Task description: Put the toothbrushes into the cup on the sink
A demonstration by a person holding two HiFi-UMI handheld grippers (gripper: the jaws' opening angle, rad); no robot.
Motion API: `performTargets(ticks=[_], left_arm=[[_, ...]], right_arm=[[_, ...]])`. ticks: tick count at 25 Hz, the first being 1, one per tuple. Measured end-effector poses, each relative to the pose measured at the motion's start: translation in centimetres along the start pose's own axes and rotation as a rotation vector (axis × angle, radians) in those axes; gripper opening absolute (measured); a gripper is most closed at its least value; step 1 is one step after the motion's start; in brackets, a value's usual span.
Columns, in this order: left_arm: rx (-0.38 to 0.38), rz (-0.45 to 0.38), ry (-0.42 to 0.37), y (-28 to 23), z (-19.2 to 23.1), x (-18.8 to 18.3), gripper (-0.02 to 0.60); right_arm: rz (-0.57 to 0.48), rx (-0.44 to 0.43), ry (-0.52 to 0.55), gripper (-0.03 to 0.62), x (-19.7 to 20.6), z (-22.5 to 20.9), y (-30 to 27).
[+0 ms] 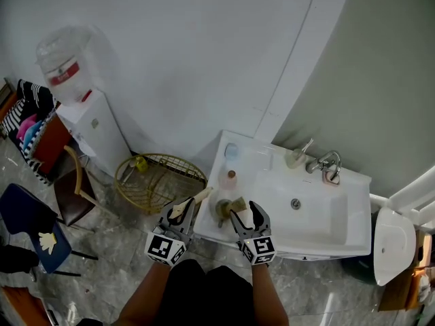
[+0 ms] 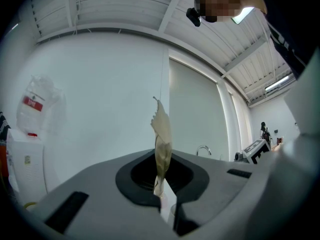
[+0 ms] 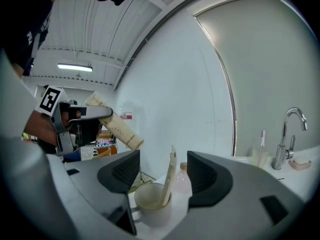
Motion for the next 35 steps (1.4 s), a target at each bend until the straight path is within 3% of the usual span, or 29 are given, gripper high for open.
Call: performTargets(ticks=[18,35], left_arm=[[-0.004,0.008,-0.004,-0.4,-1.1,-4.7,0.029],[-0.002,0.006,-0.004,-0.9,-1.5,-5.2,0.029]], right_arm=[[-0.074,-0.015,0.042,0.295,-8.0,0.6,2.7],[-0.132,0.033,0.074,0.295,-10.4,-0.1,5.2]])
Point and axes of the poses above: the fingertips, and each gripper's own axes: y backward along the fingers, z to its left, x out of its underside, the point moved 8 cm from there along y, backward along the fingers, and after that the axes turned 5 degrees about -x, right-handed, at the moved point
